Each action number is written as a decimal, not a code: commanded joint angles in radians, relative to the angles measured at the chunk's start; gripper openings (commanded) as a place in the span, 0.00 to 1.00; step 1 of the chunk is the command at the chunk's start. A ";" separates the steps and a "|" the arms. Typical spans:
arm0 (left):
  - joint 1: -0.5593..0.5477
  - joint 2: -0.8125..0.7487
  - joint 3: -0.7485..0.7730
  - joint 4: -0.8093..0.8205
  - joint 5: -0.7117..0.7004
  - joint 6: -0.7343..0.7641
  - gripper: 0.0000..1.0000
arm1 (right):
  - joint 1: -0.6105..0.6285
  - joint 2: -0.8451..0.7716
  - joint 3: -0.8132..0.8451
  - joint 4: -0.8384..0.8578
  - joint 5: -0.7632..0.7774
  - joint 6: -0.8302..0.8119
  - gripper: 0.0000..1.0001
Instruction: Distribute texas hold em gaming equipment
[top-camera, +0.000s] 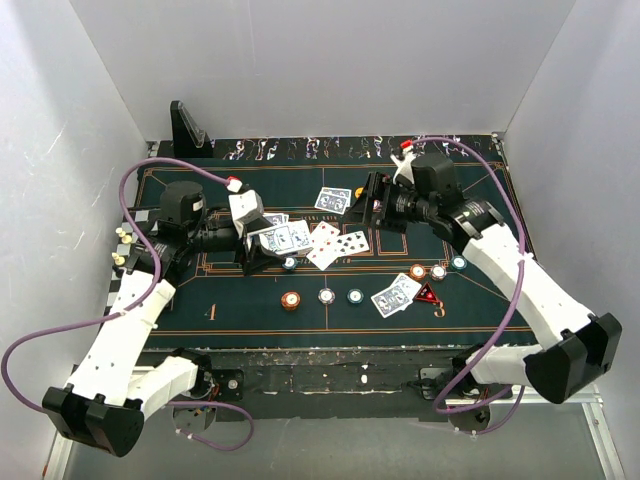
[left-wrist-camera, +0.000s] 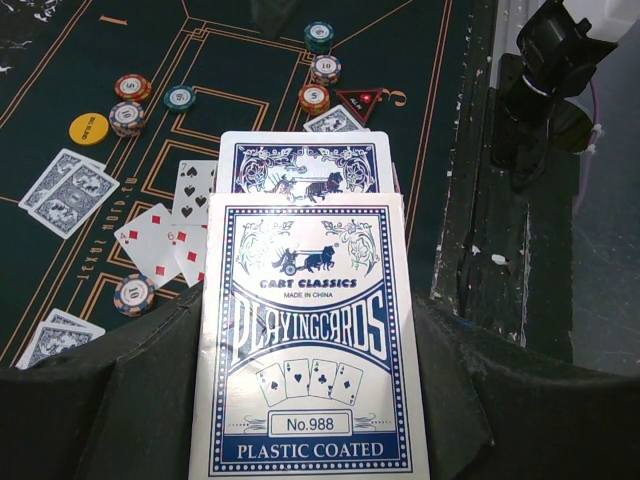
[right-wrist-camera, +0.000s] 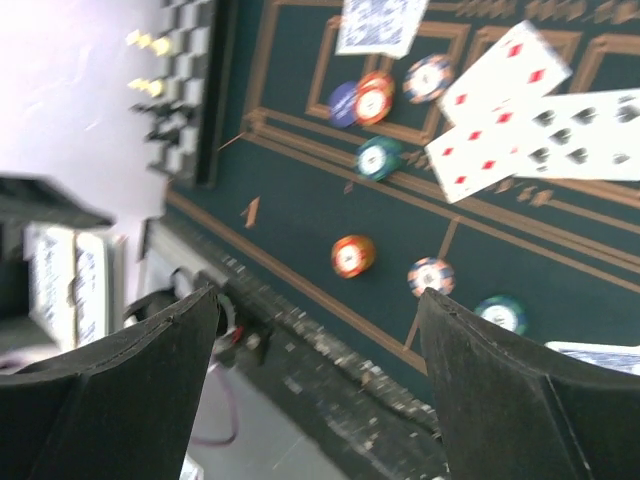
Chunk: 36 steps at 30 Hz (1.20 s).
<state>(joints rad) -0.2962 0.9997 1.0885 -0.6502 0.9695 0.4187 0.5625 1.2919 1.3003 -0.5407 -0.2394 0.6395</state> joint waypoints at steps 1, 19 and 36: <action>0.006 -0.013 -0.004 0.038 0.020 0.025 0.15 | -0.013 -0.049 -0.076 0.182 -0.342 0.144 0.88; 0.006 0.020 0.024 0.046 0.031 0.017 0.14 | 0.092 0.053 -0.055 0.426 -0.459 0.361 0.91; 0.006 0.007 0.045 0.061 0.038 -0.017 0.13 | 0.132 0.153 -0.044 0.532 -0.468 0.476 0.58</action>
<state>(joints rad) -0.2962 1.0267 1.0924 -0.6189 0.9783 0.4191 0.6941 1.4372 1.2327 -0.0803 -0.6838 1.0782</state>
